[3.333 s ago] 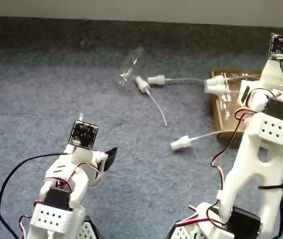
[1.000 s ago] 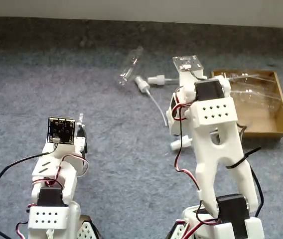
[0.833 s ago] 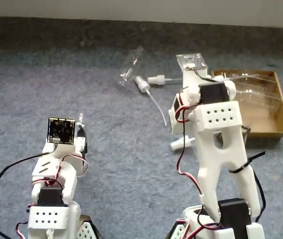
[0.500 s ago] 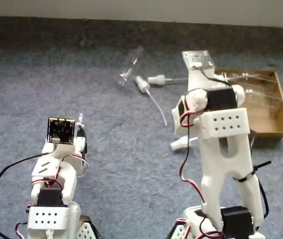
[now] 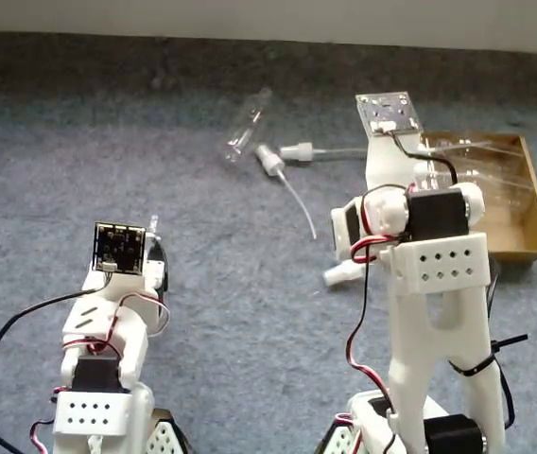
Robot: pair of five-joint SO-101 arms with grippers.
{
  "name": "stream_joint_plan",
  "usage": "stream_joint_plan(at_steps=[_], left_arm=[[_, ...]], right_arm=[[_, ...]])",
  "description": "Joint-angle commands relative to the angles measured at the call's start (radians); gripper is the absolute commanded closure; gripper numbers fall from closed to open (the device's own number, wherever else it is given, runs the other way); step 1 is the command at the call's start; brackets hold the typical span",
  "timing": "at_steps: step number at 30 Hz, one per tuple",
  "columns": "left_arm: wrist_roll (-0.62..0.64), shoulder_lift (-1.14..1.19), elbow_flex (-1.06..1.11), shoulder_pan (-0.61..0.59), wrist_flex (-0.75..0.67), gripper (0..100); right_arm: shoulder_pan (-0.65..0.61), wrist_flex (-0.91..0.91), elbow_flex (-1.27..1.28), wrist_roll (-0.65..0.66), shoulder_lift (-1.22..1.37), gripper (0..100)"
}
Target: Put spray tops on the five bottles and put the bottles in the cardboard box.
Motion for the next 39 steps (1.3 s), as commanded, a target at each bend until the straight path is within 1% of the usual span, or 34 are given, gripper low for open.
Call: stream_joint_plan(at_steps=[1, 5, 23, 26, 30, 34, 39], left_arm=[[-0.009, -0.005, 0.027, 0.038, -0.023, 93], [-0.009, -0.007, 0.027, 0.038, -0.025, 93], [-0.009, -0.01, 0.027, 0.036, -0.021, 93], [-0.009, -0.01, 0.027, 0.033, -0.017, 93], [-0.009, -0.01, -0.018, 0.028, 0.064, 93], [-0.009, -0.01, -0.058, 0.028, 0.146, 93], [-0.008, -0.01, -0.061, 0.033, 0.15, 93]], right_arm=[[0.018, -0.001, -0.047, -0.009, -0.038, 62.7], [0.018, 0.024, -0.047, -0.008, -0.038, 62.7], [0.015, 0.013, -0.047, -0.008, -0.027, 62.7], [0.013, -0.028, -0.05, -0.008, -0.027, 62.7], [0.013, -0.093, -0.05, -0.008, -0.027, 62.7], [0.013, -0.228, -0.05, -0.011, -0.027, 62.7], [0.012, -0.384, -0.044, -0.015, -0.018, 62.7]])
